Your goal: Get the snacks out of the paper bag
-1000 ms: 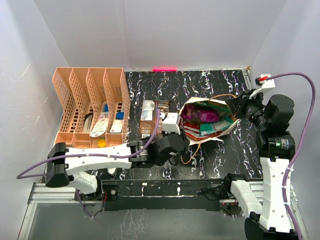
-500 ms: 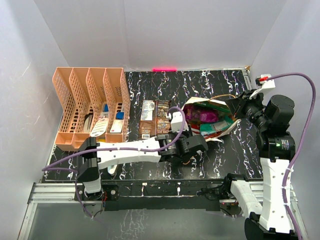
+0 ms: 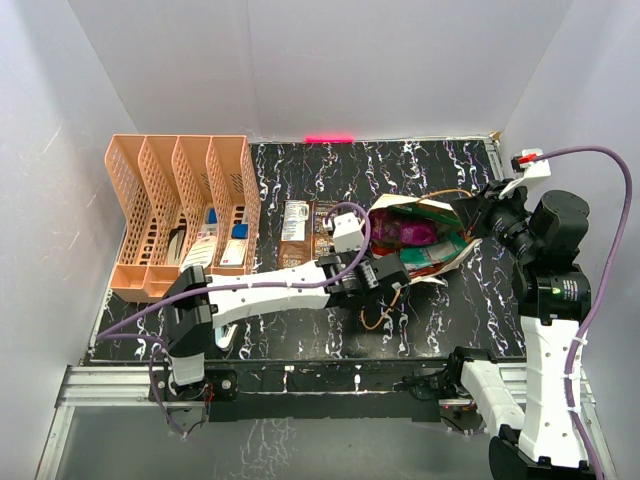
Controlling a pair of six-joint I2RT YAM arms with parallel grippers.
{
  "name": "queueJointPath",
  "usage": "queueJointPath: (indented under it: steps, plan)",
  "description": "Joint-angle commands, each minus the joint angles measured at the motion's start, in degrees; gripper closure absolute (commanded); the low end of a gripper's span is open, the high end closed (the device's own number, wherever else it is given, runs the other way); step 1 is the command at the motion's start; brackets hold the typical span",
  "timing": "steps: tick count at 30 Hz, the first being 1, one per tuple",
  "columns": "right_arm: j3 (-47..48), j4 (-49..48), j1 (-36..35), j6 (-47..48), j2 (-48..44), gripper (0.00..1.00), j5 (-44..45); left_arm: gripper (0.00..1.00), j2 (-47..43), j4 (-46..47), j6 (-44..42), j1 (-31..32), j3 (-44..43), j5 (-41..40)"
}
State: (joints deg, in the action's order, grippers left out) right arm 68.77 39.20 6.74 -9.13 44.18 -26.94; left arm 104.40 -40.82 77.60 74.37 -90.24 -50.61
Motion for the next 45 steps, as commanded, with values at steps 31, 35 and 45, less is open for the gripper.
queueJointPath:
  steps: [31, 35, 45]
  plan:
    - [1.9, -2.4, -0.2, -0.7, -1.7, 0.92, 0.4, 1.0, -4.9, 21.7, -20.8, -4.9, -0.7, -0.2]
    - [1.6, -3.4, -0.2, -1.8, -1.7, 0.92, 0.4, 1.0, -8.8, 24.0, -21.7, -4.8, -0.7, 2.1]
    - [0.7, -4.7, -0.2, -3.1, -2.0, 0.92, 2.9, 1.0, -15.3, 26.7, -28.1, -4.8, -5.1, 11.2]
